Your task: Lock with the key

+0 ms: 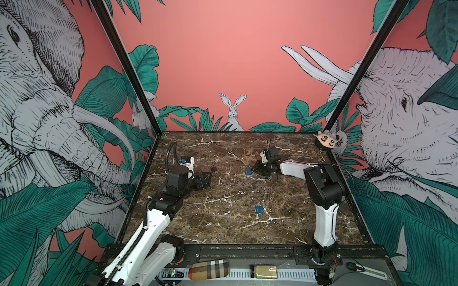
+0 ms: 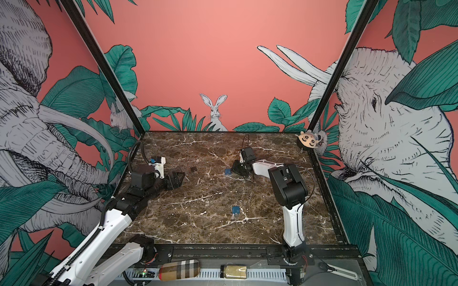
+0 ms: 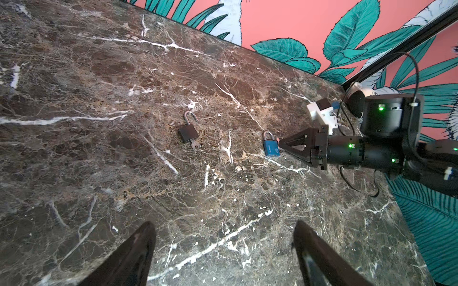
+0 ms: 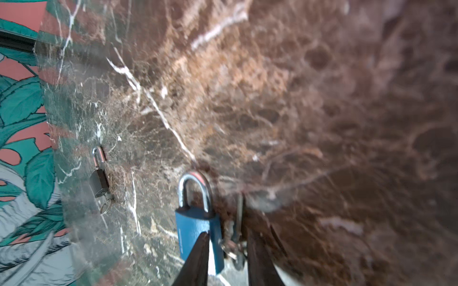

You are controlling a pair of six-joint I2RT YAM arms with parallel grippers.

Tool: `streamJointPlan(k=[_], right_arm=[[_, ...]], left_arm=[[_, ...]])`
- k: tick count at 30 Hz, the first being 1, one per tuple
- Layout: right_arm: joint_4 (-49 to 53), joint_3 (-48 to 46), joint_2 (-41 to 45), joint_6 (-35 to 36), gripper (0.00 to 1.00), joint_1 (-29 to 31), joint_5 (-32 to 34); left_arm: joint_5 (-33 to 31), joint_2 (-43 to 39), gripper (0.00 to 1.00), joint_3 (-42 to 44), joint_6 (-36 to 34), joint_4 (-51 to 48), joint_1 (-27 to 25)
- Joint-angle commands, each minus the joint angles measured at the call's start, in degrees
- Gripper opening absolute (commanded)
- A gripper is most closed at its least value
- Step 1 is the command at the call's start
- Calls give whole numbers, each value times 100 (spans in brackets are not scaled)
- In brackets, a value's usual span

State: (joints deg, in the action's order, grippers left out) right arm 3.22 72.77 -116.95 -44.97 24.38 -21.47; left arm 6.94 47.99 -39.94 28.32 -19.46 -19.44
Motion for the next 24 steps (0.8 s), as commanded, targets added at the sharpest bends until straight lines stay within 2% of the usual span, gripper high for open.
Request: streamJointPlan(k=[1,7,12,13,17,20,21,22,24], right_arm=[[223,-81,-154,-48,33,23,301],[488,40,-94,97,39,-19,417],[889,113,110,298,54,-142,616],[1020,144,176,363,57,-168,673],[1485,194,575,698,67,-298,785],[2108,442,996,1087,77,-329,969],[2387,527,1150,1223,95,-321,1055],[2624,561,1305,1326,99,-320,1139],[3031,555,1641,1450,99,-320,1299]], left_arm=[[-93,-140,87,79,177,-181,33],[-48,-246,87,150,233,-250,29],[-173,-369,89,123,310,-551,29],[-298,-391,98,101,410,-669,28],[-421,-271,99,-1,386,-1001,28],[-386,-94,99,-103,288,-1226,24],[-404,-63,99,-119,284,-1283,28],[-425,-55,99,-115,273,-1297,28],[-400,-88,99,-78,191,-1291,29]])
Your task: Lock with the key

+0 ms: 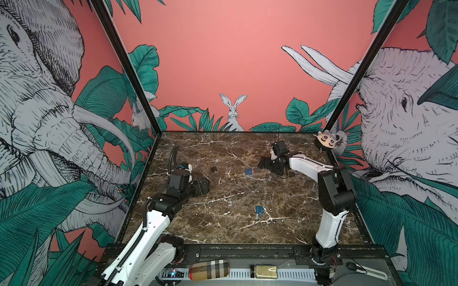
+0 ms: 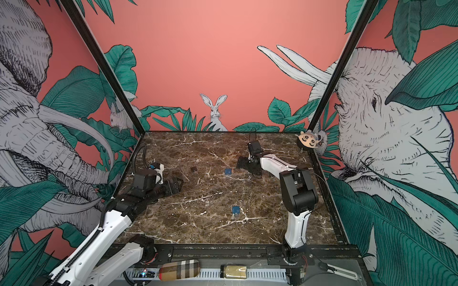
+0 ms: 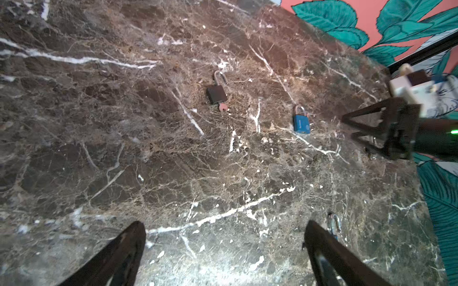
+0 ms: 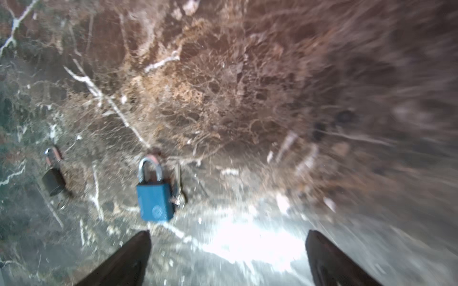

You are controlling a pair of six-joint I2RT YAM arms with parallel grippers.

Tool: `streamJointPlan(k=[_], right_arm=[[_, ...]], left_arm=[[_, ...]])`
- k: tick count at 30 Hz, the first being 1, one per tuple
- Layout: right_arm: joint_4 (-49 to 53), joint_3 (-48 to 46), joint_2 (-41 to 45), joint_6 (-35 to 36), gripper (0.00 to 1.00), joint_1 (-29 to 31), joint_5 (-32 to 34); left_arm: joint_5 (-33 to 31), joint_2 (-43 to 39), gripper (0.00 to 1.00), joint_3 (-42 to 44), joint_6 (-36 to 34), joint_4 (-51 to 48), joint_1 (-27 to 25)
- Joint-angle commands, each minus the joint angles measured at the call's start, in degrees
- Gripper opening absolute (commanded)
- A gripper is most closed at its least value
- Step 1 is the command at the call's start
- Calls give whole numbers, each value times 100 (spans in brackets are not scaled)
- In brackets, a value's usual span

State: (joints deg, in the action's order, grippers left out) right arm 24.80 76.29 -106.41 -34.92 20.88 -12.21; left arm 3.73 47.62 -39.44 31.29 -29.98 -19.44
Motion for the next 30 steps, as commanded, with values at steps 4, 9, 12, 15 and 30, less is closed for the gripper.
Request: streamJointPlan(k=[4,9,12,15,30], right_arm=[[1606,-70,1408,629,99,171,896],[2258,-820,2339,377,99,1156,2100],[2203,-1416,2716,-240,99,1693,2237],[1997,-1920,2969,-705,99,2183,2115],[1782,-2136,2202,-1527,99,3786,2460]], left_arm=[[-112,-250,99,-69,-143,-274,28],[30,-117,99,-146,223,-703,33],[636,72,99,-34,275,-627,28],[685,-47,99,137,496,-661,28],[-208,-1317,99,745,1110,-958,45]])
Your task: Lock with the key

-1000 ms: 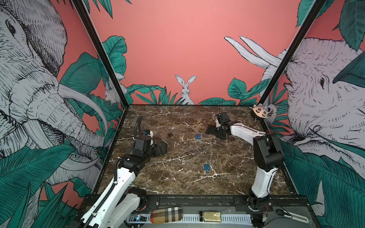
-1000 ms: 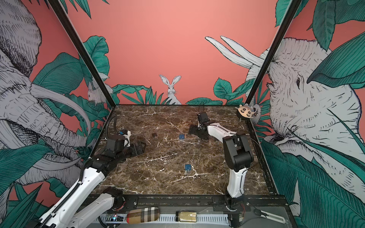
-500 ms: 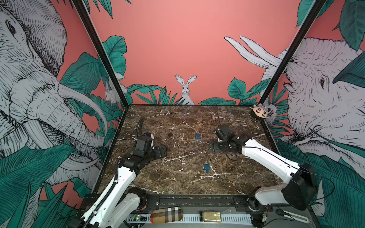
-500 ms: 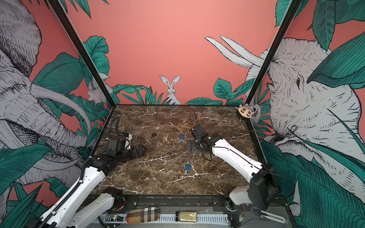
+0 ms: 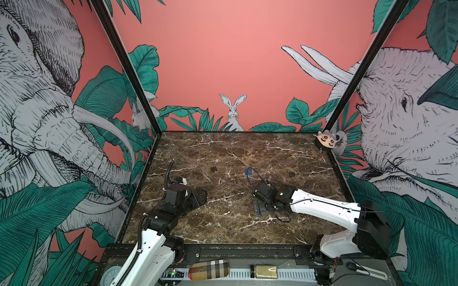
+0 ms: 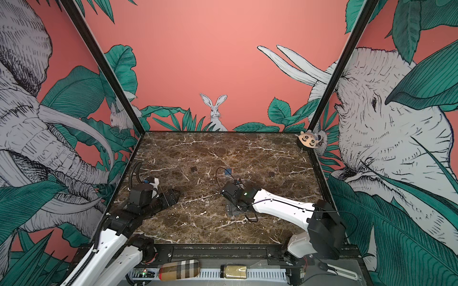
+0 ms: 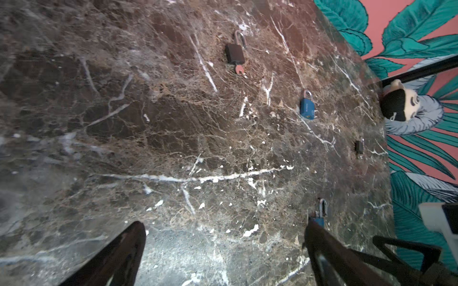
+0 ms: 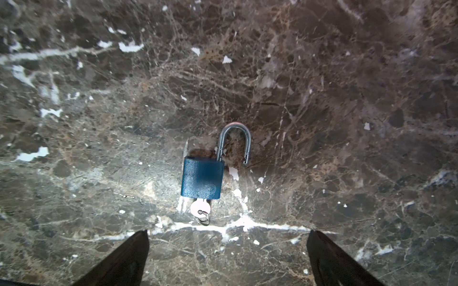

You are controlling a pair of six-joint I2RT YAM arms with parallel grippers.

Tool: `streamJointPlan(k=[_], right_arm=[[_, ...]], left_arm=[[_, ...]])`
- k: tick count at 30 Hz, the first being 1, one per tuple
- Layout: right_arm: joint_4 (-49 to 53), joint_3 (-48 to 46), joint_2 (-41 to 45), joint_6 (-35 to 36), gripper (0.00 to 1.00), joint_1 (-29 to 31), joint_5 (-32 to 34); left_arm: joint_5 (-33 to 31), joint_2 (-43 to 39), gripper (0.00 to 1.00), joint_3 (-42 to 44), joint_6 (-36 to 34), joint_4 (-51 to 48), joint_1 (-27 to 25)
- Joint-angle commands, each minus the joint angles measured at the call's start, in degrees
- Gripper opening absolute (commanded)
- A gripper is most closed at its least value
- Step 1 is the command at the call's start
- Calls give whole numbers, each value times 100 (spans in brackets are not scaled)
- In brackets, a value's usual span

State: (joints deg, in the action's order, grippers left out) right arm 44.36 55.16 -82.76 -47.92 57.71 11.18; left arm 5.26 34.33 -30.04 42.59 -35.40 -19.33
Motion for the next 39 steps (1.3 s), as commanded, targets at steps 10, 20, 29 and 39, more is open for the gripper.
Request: streamJointPlan(k=[10,20,29,39], right_arm=[[-700,182,-1156,-550,82,338,198],[-889,206,-1413,-648,60,346,43],[-913,46,-1416,-801,59,346,114],[-1134,-400,-1230,-912,51,347,110]], left_arm=[[-40,672,99,-460,-392,-762,35],[459,1295,99,-285,-345,-567,26],[603,1462,99,-501,-516,-472,26],[585,1086,99,-341,-425,-446,26]])
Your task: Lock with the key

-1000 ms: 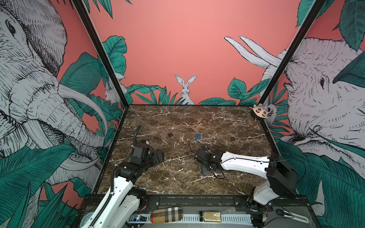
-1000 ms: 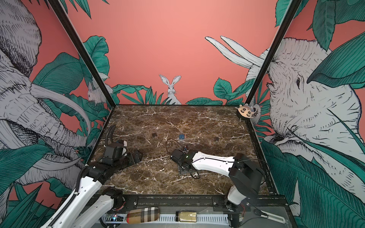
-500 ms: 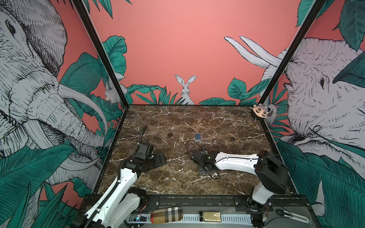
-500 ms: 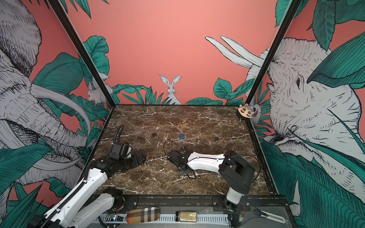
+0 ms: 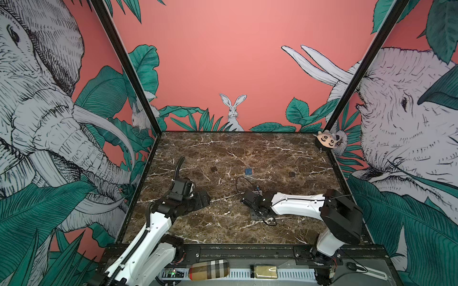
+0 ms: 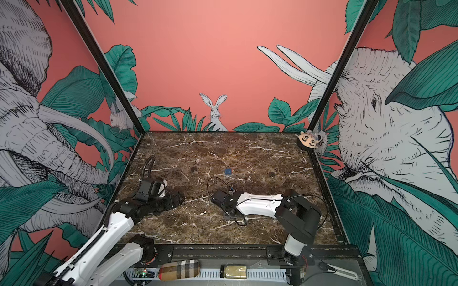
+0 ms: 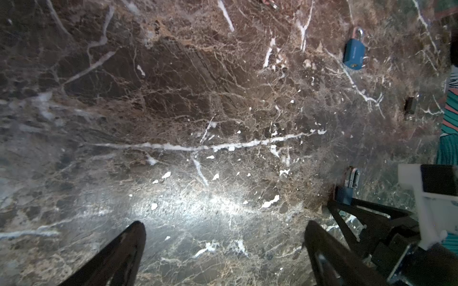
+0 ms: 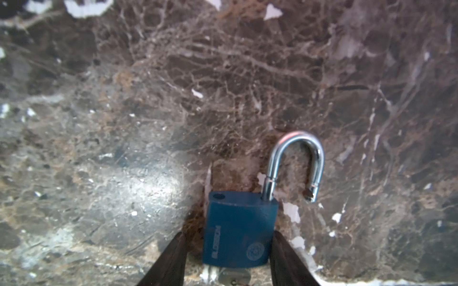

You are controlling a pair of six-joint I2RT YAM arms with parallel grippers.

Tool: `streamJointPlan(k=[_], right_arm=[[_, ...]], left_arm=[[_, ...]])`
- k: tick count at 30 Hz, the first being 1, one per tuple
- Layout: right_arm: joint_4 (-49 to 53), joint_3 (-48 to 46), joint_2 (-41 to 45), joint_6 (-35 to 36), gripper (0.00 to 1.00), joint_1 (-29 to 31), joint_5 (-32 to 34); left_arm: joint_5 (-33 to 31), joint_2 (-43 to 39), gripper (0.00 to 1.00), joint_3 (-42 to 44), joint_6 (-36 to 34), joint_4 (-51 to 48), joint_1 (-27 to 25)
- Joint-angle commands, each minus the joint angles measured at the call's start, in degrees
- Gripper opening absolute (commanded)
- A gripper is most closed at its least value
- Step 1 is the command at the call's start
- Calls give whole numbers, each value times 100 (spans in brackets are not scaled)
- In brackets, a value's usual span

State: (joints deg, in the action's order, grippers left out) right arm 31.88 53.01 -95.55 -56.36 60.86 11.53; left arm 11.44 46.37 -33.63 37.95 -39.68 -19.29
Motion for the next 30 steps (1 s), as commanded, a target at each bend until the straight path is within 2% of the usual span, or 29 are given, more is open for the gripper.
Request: streamJointPlan(k=[1,6,10,13,17,21,24,27,30], right_arm=[[122,-194,52,-62,49,32,82],[213,-168,58,6,40,36,182],[231,-232,133,74,35,31,312],[250,-212,257,275,27,31,404],[253,-43,506,985,18,34,438],[199,201,869,1980,16,36,322],[149,428,1141,2703,16,40,69],[140,664,1320,3190,16,40,-89],[156,879,1344,3504,15,40,-314]], left_arm=[[-58,-111,99,32,58,-46,22],[82,-139,99,172,38,26,22],[-54,-516,99,374,163,50,22],[-188,-799,99,414,198,-79,22],[51,-652,99,328,31,-197,22],[258,-311,99,269,-23,-266,30],[68,-107,99,5,-150,-620,26],[-257,-285,99,-135,-22,-812,25],[-132,-712,99,-131,105,-580,31]])
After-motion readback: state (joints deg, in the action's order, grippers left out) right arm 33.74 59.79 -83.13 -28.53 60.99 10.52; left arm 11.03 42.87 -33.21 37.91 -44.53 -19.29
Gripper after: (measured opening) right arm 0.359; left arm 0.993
